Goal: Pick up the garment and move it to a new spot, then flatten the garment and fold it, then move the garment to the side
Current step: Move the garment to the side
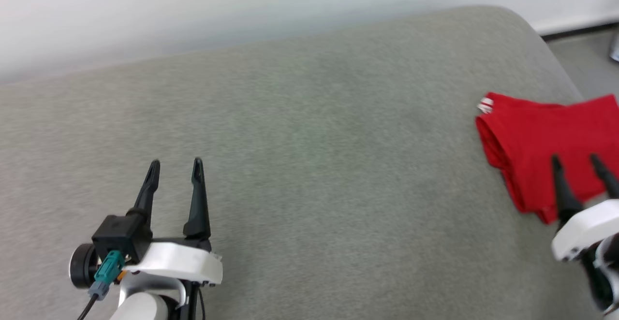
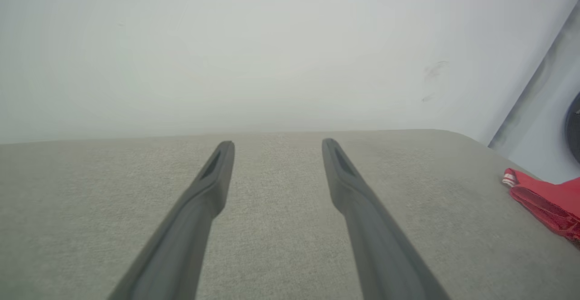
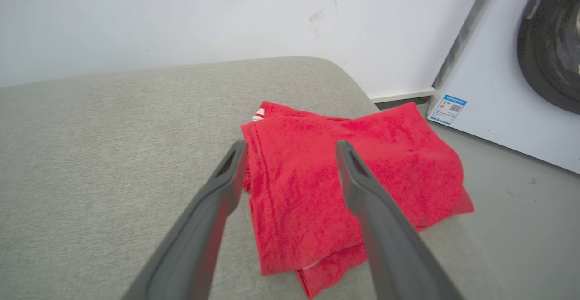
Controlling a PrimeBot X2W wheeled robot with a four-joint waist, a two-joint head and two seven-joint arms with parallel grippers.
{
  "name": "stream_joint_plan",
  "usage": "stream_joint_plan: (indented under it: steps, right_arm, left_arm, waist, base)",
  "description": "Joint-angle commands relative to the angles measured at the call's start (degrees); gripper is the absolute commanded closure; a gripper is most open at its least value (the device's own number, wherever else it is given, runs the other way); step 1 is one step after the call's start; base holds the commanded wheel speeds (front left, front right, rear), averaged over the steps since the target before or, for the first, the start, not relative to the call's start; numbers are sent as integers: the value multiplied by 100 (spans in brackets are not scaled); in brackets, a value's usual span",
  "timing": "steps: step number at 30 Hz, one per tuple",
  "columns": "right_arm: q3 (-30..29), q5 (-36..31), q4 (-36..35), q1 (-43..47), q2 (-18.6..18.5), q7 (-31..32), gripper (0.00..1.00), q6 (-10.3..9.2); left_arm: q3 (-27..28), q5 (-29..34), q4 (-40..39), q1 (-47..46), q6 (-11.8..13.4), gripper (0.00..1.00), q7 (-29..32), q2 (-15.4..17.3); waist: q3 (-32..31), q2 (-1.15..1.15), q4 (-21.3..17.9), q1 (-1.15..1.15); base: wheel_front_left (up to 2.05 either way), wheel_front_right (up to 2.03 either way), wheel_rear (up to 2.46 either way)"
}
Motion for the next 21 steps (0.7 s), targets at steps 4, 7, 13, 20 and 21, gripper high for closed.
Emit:
stream_joint_plan:
  steps: [4,7,13,20,21]
  right_arm:
    - [219,138,-471,436,237,116,0,-6]
    - [450,208,-728,584,394,154,0,-6]
    - [617,172,-1224,847,509,78,0,-6]
    - [475,-32,-2118,1454,676,273,0,-6]
    - [436,-63,-2256,1543,699,315,0,-6]
  left_arm:
    - [120,-73,32,274,15,0,-48,-6]
    - [225,-88,68,439,18,0,-59,23]
    - [291,-42,52,781,8,0,-75,111]
    - [228,-66,162,1010,-98,0,-81,143]
    - [226,-72,183,1019,-100,0,-82,138]
  waist:
    - [-410,0,572,1]
    - [-542,0,775,1]
    - [-808,0,1064,1]
    - [-1028,0,1149,1]
    - [-1044,0,1146,1]
  base:
    - [0,0,0]
    - [0,0,0]
    - [0,0,0]
    - [0,0,0]
    - [0,0,0]
